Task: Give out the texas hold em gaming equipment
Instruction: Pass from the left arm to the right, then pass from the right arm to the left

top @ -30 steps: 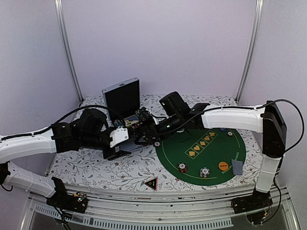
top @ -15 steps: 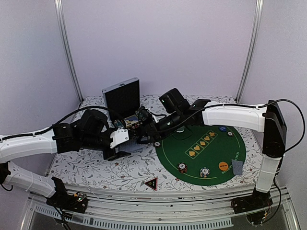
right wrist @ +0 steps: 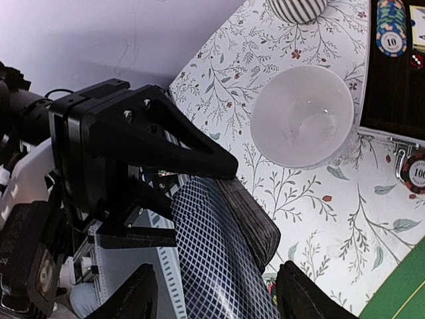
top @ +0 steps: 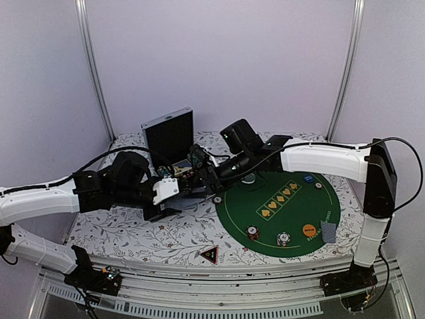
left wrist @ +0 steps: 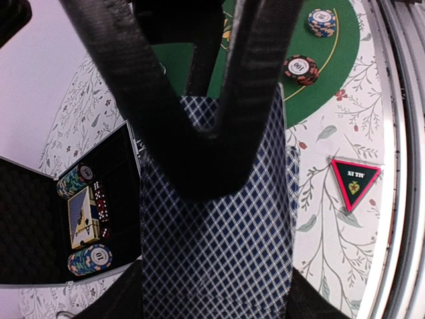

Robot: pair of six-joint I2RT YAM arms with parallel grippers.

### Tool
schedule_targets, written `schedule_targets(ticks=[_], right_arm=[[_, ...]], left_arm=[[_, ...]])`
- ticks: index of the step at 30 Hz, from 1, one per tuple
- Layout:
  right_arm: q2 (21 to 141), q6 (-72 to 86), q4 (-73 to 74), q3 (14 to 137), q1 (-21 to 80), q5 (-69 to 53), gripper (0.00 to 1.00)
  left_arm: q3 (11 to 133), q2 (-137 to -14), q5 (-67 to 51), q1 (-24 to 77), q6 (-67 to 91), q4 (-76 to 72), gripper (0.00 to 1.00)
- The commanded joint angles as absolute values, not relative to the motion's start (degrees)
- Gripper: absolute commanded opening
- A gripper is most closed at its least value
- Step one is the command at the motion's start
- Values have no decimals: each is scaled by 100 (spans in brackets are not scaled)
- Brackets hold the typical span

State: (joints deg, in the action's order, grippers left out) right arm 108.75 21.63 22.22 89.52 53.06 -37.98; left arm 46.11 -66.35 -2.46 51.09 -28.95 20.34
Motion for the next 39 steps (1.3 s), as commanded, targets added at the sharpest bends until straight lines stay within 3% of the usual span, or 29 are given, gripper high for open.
schedule_targets(ticks=[1, 5, 13, 15, 22, 24, 27, 29, 35, 39], right_arm=[[11013, 2234, 2162, 8994, 5236, -3802, 67], [11187, 2340, 1949, 9114, 5173, -4019, 72], [11658, 2636, 1239, 9250, 5179, -4853, 70], [11720, 2814, 974, 9256, 5180, -5100, 61], [11759, 2957, 860, 9217, 5208, -5462, 12], [11686, 2908, 869, 9184, 5199, -5474, 4], [11580, 2798, 948, 9169, 5202, -5455, 3], [11550, 2699, 1031, 9167, 5195, -5479, 2], [11558, 2510, 1189, 9240, 5296, -5542, 2], [11549, 2474, 1227, 9259, 5317, -5470, 2]], left_arm=[[4579, -6538, -187, 5056, -2957, 1754, 61], [4549, -6442, -215, 5058, -3008, 1687, 60], [4509, -6335, -249, 5062, -3066, 1575, 60], [4509, -6345, -242, 5062, -3076, 1575, 60], [4492, -6353, -167, 5060, -3094, 1570, 60], [4484, -6372, -183, 5062, -3075, 1573, 63], [4433, -6412, -319, 5061, -3026, 1608, 87], [4437, -6459, -381, 5059, -2982, 1636, 93], [4507, -6623, -385, 5053, -2920, 1712, 93], [4557, -6662, -416, 5047, -2909, 1731, 80]])
